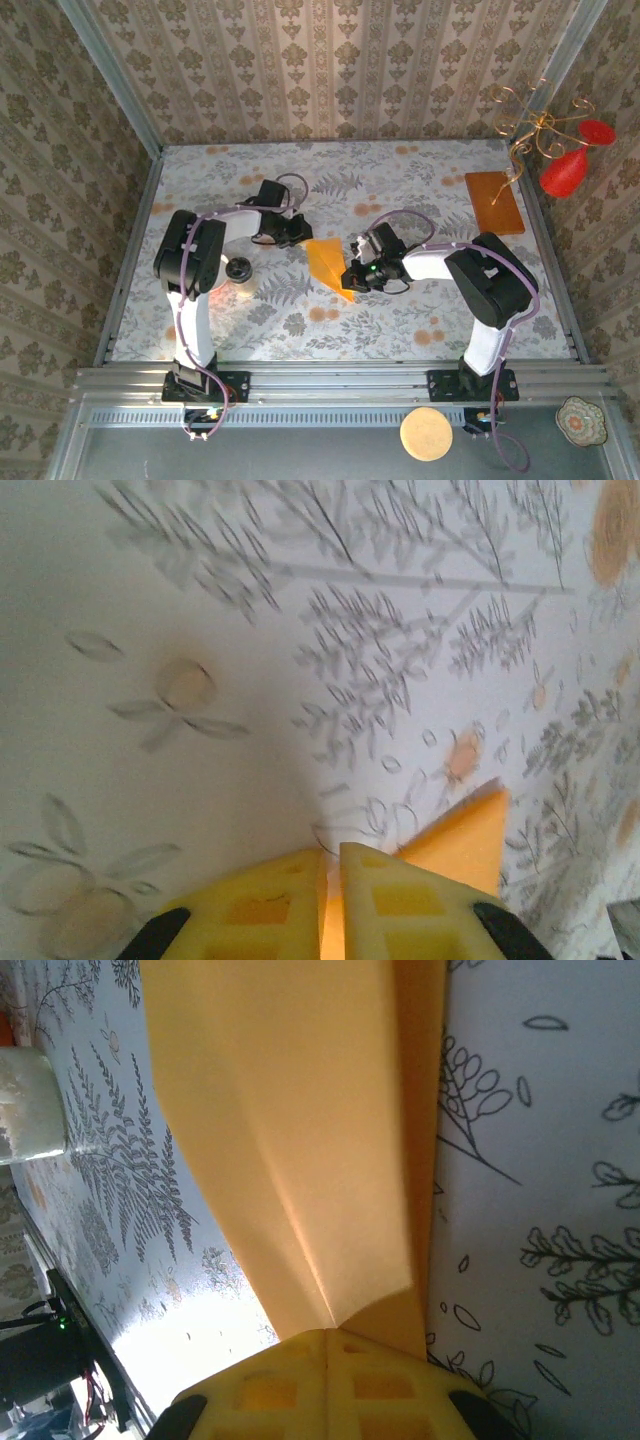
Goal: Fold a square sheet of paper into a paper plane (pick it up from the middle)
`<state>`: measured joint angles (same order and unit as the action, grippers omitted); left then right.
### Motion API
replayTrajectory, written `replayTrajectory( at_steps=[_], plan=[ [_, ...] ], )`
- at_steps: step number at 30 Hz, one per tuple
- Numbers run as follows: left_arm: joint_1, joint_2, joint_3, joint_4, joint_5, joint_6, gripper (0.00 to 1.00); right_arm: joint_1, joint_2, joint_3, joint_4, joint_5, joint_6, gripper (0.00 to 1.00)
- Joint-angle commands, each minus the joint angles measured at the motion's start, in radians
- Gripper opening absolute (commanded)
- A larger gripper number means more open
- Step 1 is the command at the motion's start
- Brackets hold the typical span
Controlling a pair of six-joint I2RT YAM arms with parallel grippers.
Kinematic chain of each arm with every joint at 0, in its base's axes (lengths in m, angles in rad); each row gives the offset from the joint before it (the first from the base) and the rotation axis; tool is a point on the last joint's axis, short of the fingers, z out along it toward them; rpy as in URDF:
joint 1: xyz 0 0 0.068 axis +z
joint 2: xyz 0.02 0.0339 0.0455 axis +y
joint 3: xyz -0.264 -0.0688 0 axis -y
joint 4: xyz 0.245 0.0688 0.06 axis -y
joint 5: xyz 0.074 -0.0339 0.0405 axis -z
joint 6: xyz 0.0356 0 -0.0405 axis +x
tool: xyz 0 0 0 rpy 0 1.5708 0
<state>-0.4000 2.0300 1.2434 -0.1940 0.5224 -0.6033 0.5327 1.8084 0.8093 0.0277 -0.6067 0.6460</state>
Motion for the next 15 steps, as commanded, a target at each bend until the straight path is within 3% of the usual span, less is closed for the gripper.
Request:
replayTrajectory(
  at_steps=[1,6,8,12,15],
  plan=[
    [0.053,0.035,0.054,-0.045,-0.106,0.066,0.15,0.003,0.054,-0.060,-0.146,0.117,0.015,0.05],
    [0.055,-0.025,0.113,-0.097,-0.101,0.080,0.16,0.000,-0.048,-0.024,-0.068,0.063,0.041,0.10],
    [0.042,-0.077,0.107,-0.104,-0.099,0.070,0.18,-0.009,-0.122,-0.014,-0.024,0.059,0.061,0.18],
    [0.000,-0.190,0.054,-0.116,-0.133,0.046,0.25,-0.046,-0.213,-0.024,0.021,0.111,0.067,0.33],
    [-0.029,-0.270,-0.026,-0.081,-0.149,-0.006,0.35,-0.081,-0.206,-0.036,0.020,0.147,0.036,0.37]
  ],
)
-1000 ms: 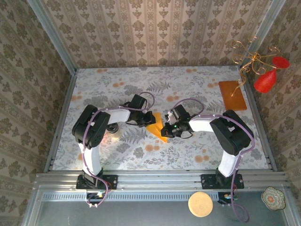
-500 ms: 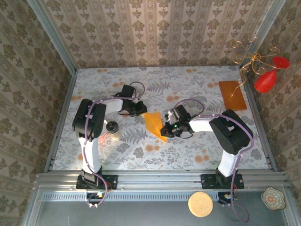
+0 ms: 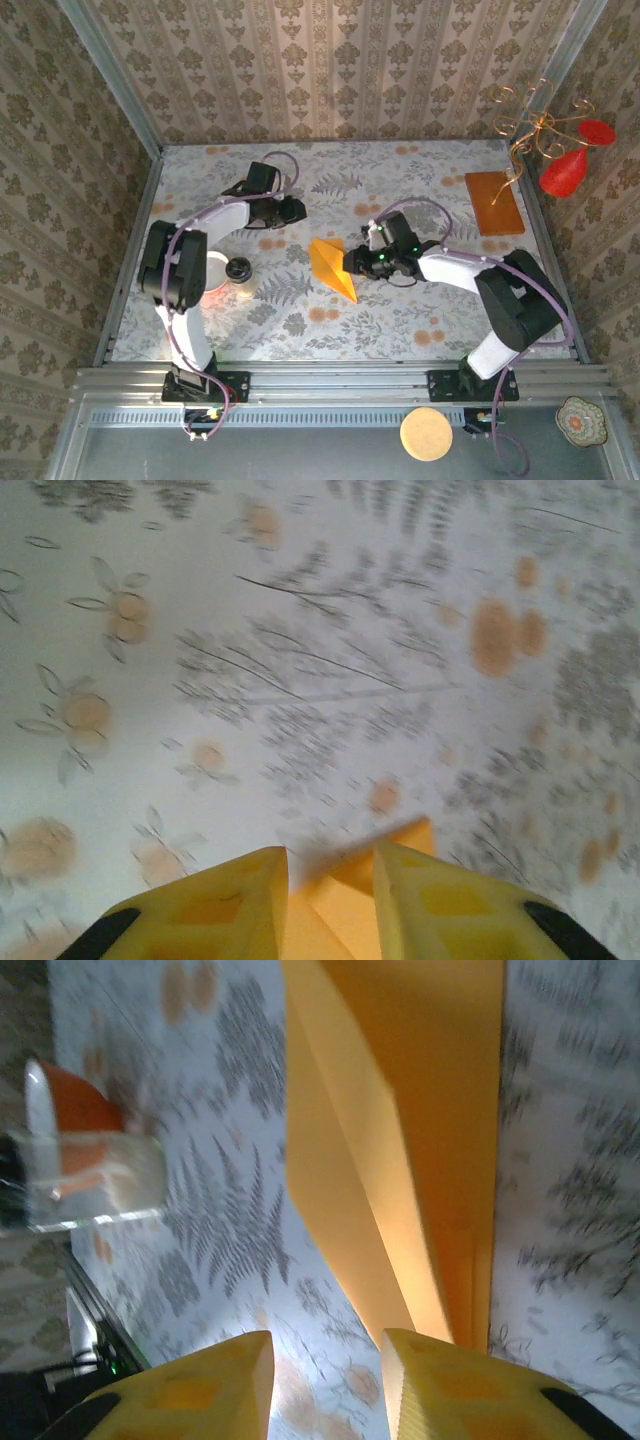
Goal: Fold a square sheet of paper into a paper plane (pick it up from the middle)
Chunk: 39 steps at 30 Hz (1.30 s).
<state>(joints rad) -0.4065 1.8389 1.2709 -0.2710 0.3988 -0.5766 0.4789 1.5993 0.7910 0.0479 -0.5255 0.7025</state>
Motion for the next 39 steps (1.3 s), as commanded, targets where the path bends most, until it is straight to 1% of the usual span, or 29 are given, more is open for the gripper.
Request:
replayTrajectory(
  at_steps=[1,3,5,8,13,18,24,29,32,35,39],
  plan=[
    [-0.031,-0.103,-0.084,0.018,-0.025,-0.057,0.38,-0.039,0.019,-0.016,0.002,0.061,-0.031,0.37],
    [-0.042,-0.141,-0.140,0.048,-0.030,-0.100,0.43,-0.055,0.048,-0.006,0.014,0.043,-0.043,0.37],
    [-0.087,-0.173,-0.188,0.079,-0.034,-0.144,0.48,-0.062,0.080,0.019,0.025,0.013,-0.072,0.38],
    [-0.123,-0.200,-0.253,0.126,-0.040,-0.207,0.51,-0.062,0.130,0.072,0.005,-0.051,-0.121,0.37],
    [-0.155,-0.226,-0.338,0.195,-0.038,-0.280,0.54,-0.061,0.206,0.119,0.011,-0.129,-0.157,0.36],
    [-0.160,-0.234,-0.366,0.203,-0.038,-0.295,0.54,-0.056,0.252,0.146,0.021,-0.168,-0.172,0.33],
    [-0.161,-0.234,-0.368,0.203,-0.037,-0.295,0.54,-0.043,0.294,0.180,0.015,-0.189,-0.190,0.21],
    [-0.160,-0.251,-0.378,0.206,-0.037,-0.299,0.55,-0.048,0.267,0.159,0.079,-0.188,-0.162,0.07],
    [-0.160,-0.276,-0.388,0.213,-0.038,-0.305,0.55,-0.058,0.220,0.123,0.147,-0.176,-0.119,0.03],
    [-0.160,-0.304,-0.400,0.233,-0.034,-0.315,0.55,-0.069,0.153,0.082,0.206,-0.167,-0.076,0.02],
    [-0.164,-0.337,-0.422,0.311,0.008,-0.347,0.56,-0.089,0.062,0.035,0.279,-0.165,-0.009,0.01]
  ],
)
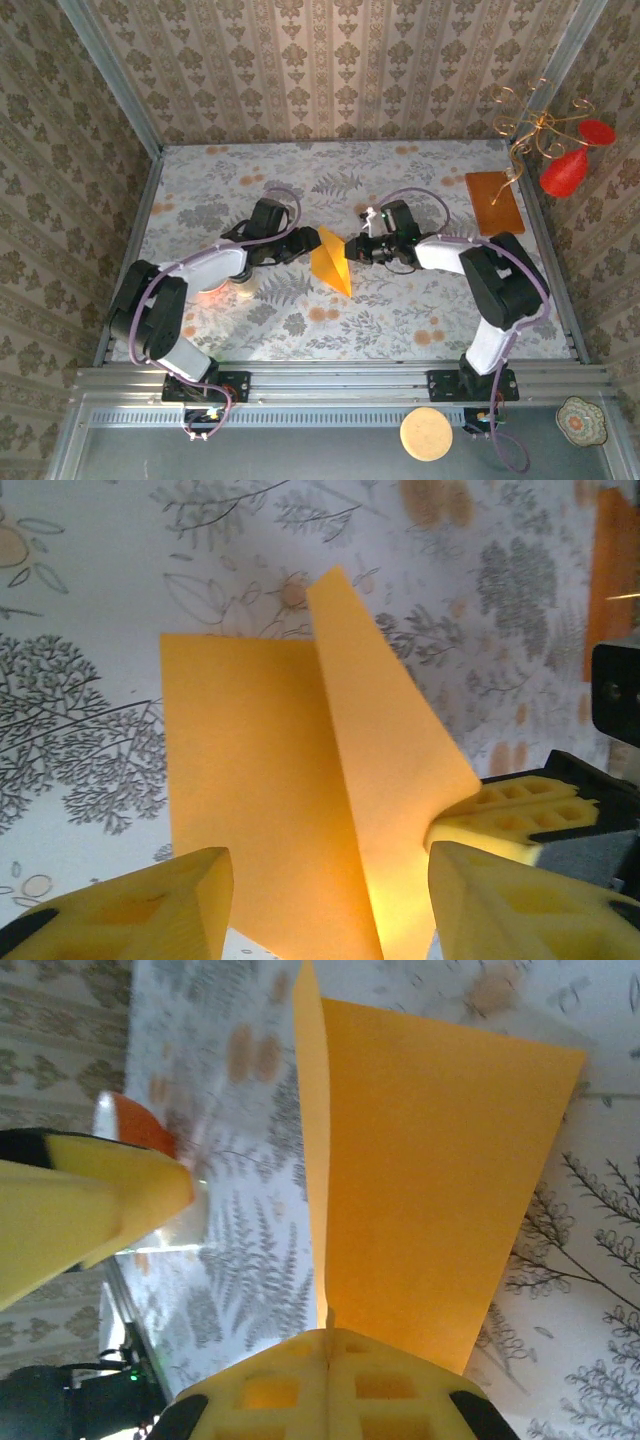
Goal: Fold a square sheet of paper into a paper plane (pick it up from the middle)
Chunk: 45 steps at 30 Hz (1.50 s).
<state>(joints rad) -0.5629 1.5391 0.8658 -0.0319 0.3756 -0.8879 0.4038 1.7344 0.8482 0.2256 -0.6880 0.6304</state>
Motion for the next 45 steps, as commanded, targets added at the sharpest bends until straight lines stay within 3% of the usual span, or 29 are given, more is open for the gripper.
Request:
replayTrajectory(
  at_steps=[1,7,14,33,37,41,43,45],
  plan=[
    [-0.011,-0.043,-0.021,0.098,0.045,-0.044,0.56,-0.022,-0.096,-0.035,0.125,-0.005,0.086,0.01],
    [-0.051,-0.047,-0.017,0.268,0.136,-0.079,0.61,-0.061,-0.194,-0.075,0.246,-0.041,0.224,0.01],
    [-0.070,0.005,-0.007,0.486,0.238,-0.133,0.61,-0.077,-0.199,-0.088,0.389,-0.103,0.367,0.01],
    [-0.071,0.008,-0.009,0.602,0.307,-0.132,0.22,-0.106,-0.200,-0.112,0.491,-0.137,0.480,0.05],
    [-0.068,0.008,-0.008,0.595,0.300,-0.127,0.13,-0.115,-0.212,-0.118,0.490,-0.137,0.491,0.13],
    [-0.059,-0.001,-0.003,0.535,0.275,-0.095,0.07,-0.147,-0.253,-0.130,0.418,-0.118,0.455,0.36],
    [-0.055,-0.011,0.016,0.435,0.233,-0.032,0.07,-0.172,-0.289,-0.134,0.316,-0.082,0.391,0.43],
    [-0.059,-0.029,0.066,0.233,0.157,0.077,0.06,-0.195,-0.334,-0.126,0.157,-0.030,0.291,0.47]
  ],
)
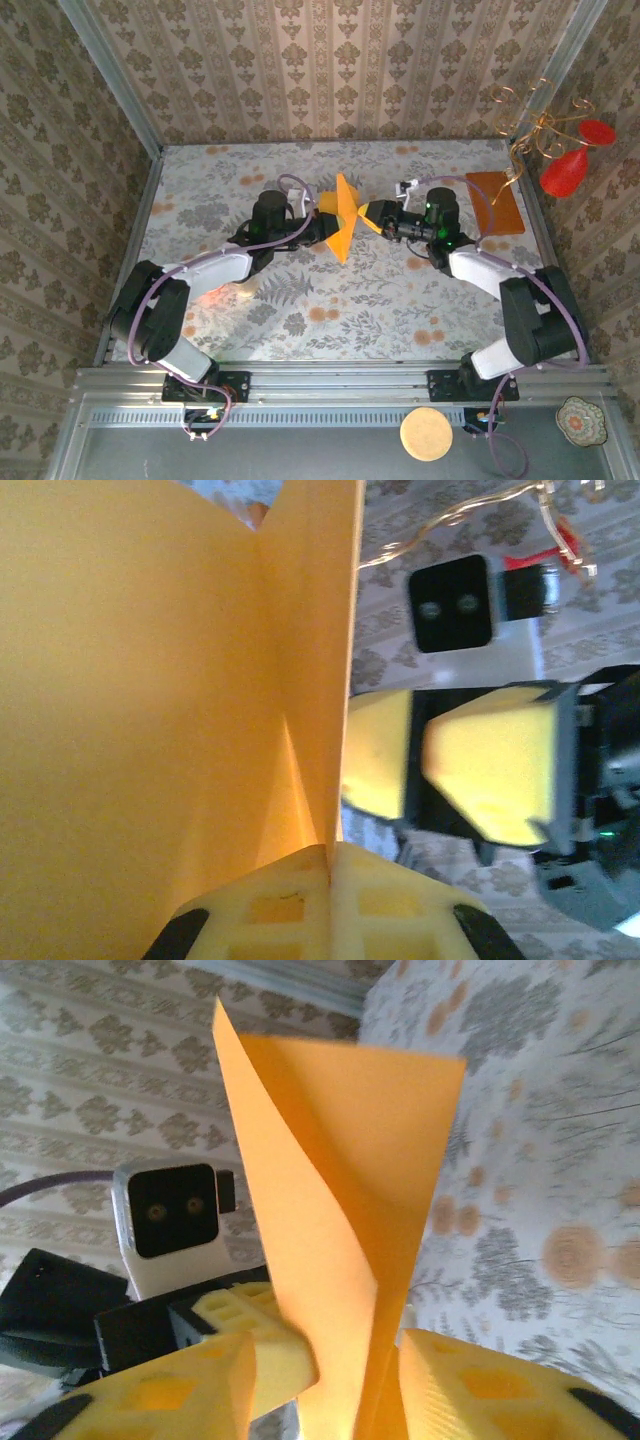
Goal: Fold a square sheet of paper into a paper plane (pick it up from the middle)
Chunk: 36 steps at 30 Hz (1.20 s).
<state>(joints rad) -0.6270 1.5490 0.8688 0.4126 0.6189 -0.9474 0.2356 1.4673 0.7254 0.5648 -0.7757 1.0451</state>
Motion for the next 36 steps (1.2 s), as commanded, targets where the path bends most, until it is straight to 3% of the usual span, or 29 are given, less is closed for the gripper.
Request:
replayTrajectory(
  at_steps=[1,4,7,14,19,27,32,36],
  plan=[
    [-0.002,-0.046,0.110,-0.360,-0.159,0.222,0.06,-0.034,-0.107,0.007,-0.282,0.103,-0.187,0.48],
    [-0.046,-0.017,0.304,-0.802,-0.469,0.429,0.06,-0.049,-0.185,0.032,-0.521,0.252,-0.330,0.51],
    [-0.084,0.057,0.459,-1.047,-0.731,0.526,0.06,-0.067,-0.250,0.025,-0.631,0.366,-0.390,0.52],
    [-0.196,0.299,0.751,-1.331,-1.174,0.642,0.07,-0.116,-0.354,-0.032,-0.732,0.507,-0.409,0.54],
    [-0.264,0.503,0.897,-1.445,-1.390,0.660,0.06,-0.147,-0.415,-0.080,-0.753,0.549,-0.395,0.54],
    [-0.324,0.719,0.977,-1.437,-1.423,0.661,0.07,-0.177,-0.457,-0.125,-0.771,0.553,-0.375,0.55],
    [-0.336,0.751,0.979,-1.393,-1.305,0.627,0.15,-0.185,-0.460,-0.135,-0.771,0.553,-0.369,0.55],
    [-0.335,0.754,0.972,-1.357,-1.152,0.625,0.29,-0.188,-0.460,-0.136,-0.770,0.556,-0.364,0.55]
  ],
)
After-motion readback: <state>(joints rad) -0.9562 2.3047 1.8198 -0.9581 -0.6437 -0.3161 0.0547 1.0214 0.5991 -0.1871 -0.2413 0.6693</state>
